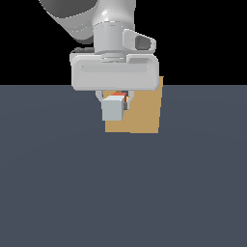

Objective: Insert the peg into the horizontal hole in a box.

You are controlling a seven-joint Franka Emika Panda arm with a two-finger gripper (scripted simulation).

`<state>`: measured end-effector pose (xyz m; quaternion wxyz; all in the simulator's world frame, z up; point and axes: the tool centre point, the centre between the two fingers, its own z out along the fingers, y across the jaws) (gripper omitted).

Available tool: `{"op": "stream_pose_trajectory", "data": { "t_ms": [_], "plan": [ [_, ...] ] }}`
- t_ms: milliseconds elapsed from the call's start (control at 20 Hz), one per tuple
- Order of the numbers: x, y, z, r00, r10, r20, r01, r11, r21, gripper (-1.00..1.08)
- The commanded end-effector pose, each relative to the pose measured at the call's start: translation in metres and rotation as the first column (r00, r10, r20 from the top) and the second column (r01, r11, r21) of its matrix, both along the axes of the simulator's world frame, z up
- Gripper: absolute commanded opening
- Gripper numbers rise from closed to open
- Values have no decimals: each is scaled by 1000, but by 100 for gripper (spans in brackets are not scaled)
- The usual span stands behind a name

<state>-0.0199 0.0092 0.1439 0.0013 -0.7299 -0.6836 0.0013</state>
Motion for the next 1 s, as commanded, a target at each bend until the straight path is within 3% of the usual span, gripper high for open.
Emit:
{"op": "stream_pose_trajectory", "data": {
  "t_ms": [0,950],
  "plan": [
    [1,3,4,1000,-15,4,15,1000,0,-100],
    [3,3,5,1000,-12,7,12,1000,1,-100]
  ]
}}
